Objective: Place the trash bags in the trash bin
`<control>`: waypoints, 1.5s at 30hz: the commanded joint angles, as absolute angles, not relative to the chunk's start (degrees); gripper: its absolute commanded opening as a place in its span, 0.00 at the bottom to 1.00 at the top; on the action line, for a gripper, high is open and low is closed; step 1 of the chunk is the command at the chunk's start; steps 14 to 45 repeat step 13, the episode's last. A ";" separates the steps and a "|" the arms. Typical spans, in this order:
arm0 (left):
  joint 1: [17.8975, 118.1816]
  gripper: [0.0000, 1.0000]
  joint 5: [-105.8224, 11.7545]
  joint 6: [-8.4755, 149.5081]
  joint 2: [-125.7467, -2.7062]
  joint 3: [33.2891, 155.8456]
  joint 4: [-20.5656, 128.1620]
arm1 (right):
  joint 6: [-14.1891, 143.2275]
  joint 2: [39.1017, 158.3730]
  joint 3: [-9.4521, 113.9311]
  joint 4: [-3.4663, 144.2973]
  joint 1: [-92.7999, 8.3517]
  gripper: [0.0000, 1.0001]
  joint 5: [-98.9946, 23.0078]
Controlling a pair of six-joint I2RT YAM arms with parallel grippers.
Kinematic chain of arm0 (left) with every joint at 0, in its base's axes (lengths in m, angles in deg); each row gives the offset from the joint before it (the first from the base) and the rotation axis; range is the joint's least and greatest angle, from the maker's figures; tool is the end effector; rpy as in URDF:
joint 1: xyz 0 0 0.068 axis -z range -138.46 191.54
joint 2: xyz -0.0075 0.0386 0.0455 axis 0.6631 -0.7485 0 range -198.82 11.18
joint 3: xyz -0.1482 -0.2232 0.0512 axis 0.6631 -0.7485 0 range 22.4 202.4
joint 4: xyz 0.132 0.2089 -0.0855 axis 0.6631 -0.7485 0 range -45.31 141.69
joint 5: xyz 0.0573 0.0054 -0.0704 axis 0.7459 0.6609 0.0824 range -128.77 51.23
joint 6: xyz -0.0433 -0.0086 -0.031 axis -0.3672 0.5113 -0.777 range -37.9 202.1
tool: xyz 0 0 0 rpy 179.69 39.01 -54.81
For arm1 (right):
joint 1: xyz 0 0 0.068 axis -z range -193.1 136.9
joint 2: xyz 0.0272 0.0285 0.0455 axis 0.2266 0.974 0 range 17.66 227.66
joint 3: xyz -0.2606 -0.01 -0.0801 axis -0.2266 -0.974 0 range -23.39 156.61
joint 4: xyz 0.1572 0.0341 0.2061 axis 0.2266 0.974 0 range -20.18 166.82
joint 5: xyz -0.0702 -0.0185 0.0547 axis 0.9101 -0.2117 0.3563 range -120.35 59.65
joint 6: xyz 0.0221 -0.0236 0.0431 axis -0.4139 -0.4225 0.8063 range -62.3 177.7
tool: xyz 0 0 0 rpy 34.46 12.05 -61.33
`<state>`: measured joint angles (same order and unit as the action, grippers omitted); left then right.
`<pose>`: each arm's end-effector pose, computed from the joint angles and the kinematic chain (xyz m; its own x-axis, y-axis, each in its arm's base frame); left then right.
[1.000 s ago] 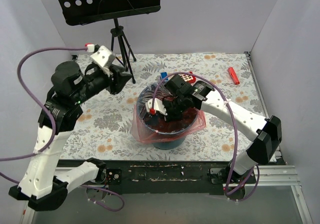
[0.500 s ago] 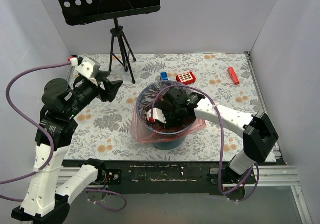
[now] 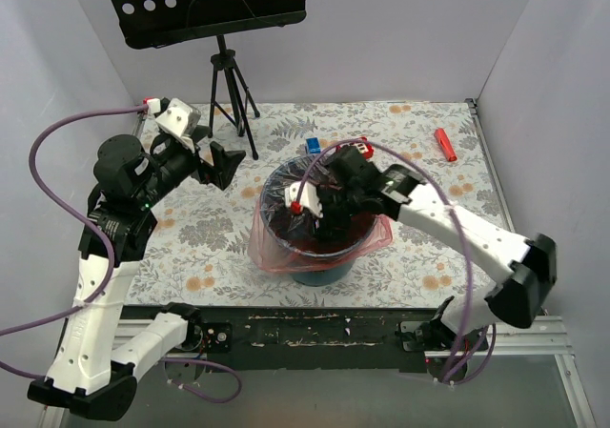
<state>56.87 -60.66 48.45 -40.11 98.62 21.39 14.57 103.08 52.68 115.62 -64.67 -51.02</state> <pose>0.1492 -0.0547 0.4672 -0.4095 -0.4208 -0.8095 0.4522 0.6770 -0.5807 0.1839 0.2520 0.3080 0.2147 -0.7587 -0.6151 -0.9751 -0.1305 -0.1793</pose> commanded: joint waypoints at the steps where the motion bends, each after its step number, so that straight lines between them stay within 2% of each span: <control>1: 56.13 0.92 -58.02 50.71 -41.90 101.58 23.48 | 24.55 93.95 64.30 114.73 -65.04 0.75 -48.74; 3: 56.04 0.98 -57.23 50.81 -43.13 101.94 23.92 | 31.29 93.16 66.77 113.25 -65.04 0.81 -40.24; 7: 55.69 0.98 -53.90 49.84 -46.12 103.43 24.27 | 43.36 94.20 72.92 110.43 -65.04 0.86 -13.62; 10: 55.60 0.98 -51.44 49.40 -49.01 104.92 22.96 | 43.46 95.44 75.21 108.32 -65.04 0.85 -5.85; 13: 55.51 0.98 -50.11 49.40 -51.74 106.94 21.11 | 43.03 95.27 74.61 102.89 -64.87 0.89 0.04; 45: 55.51 0.98 -50.11 49.40 -51.74 106.94 21.11 | 43.03 95.27 74.61 102.89 -64.87 0.89 0.04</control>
